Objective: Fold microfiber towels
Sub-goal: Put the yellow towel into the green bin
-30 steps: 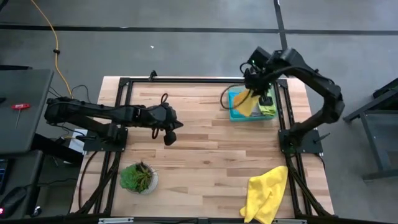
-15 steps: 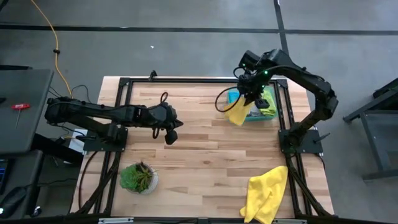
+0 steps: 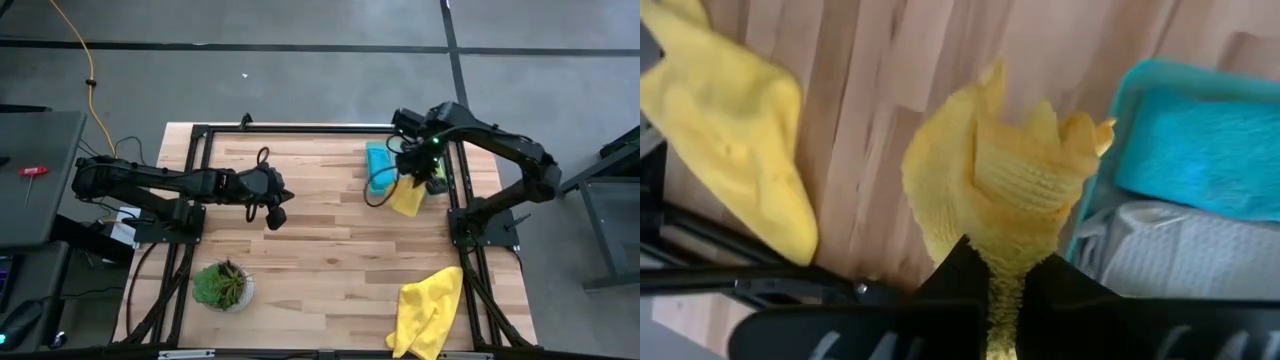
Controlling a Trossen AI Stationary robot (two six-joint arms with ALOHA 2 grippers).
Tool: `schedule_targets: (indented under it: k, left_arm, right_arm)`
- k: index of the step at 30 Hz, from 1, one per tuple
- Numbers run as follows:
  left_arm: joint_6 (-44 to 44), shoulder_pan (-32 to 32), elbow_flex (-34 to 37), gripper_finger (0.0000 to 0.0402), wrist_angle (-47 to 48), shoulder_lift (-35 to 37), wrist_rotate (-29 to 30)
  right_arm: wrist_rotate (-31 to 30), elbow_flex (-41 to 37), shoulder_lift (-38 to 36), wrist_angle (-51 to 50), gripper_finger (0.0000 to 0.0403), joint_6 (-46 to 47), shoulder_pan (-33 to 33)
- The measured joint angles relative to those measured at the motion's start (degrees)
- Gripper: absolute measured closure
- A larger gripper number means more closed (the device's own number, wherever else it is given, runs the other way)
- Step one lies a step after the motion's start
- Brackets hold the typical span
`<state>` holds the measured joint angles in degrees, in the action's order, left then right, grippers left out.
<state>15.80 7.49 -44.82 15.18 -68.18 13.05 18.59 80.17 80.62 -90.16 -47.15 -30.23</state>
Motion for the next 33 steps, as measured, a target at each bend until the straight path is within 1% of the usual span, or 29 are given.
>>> schedule_targets:
  k: [3,6,8,13,16,19,22,23,24,28,33]
  left_arm:
    - [-0.87,0.00,0.00,0.0401,0.00,0.00,0.83]
    - [-0.97,0.00,0.00,0.0401,-0.03,0.00,1.72]
    - [-0.97,0.00,0.00,0.0401,0.00,0.00,1.74]
    - [-0.80,0.00,0.00,0.0401,-0.03,0.00,1.73]
    - [0.24,0.00,0.00,0.0401,-0.03,0.00,1.73]
    - [0.54,0.00,0.00,0.0401,-0.03,0.00,1.74]
    - [0.54,0.00,0.00,0.0401,-0.05,0.00,1.74]
    - [0.54,0.00,0.00,0.0401,-0.05,0.00,1.74]
    - [0.54,0.00,0.00,0.0401,-0.05,0.00,1.74]
    - [0.54,0.00,0.00,0.0401,-0.05,0.00,2.61]
    - [0.54,0.00,0.00,0.0401,-0.02,0.00,2.60]
  right_arm:
    - [0.31,-2.45,-3.03,-0.05,0.0403,-0.49,0.02]
    - [0.86,-3.49,-2.74,0.12,0.0403,-2.05,0.92]
    - [-0.26,-3.42,-1.01,0.11,0.0403,-4.61,1.86]
    - [-7.44,-3.44,6.26,0.21,0.0403,-9.47,1.86]
    - [-8.61,-2.90,10.19,0.23,0.0403,-9.91,1.57]
    - [-7.95,-0.51,11.72,1.77,0.0403,-10.37,1.72]
    - [-6.15,3.34,12.77,3.55,0.0403,-10.28,1.77]
    - [-6.51,4.93,13.11,3.96,0.0403,-9.91,1.79]
    - [-7.77,6.38,13.42,4.07,0.0403,-9.58,1.79]
    - [-16.96,10.33,16.48,3.98,0.0403,-8.41,1.18]
    - [-17.83,12.54,21.30,4.52,0.0403,-6.90,0.09]
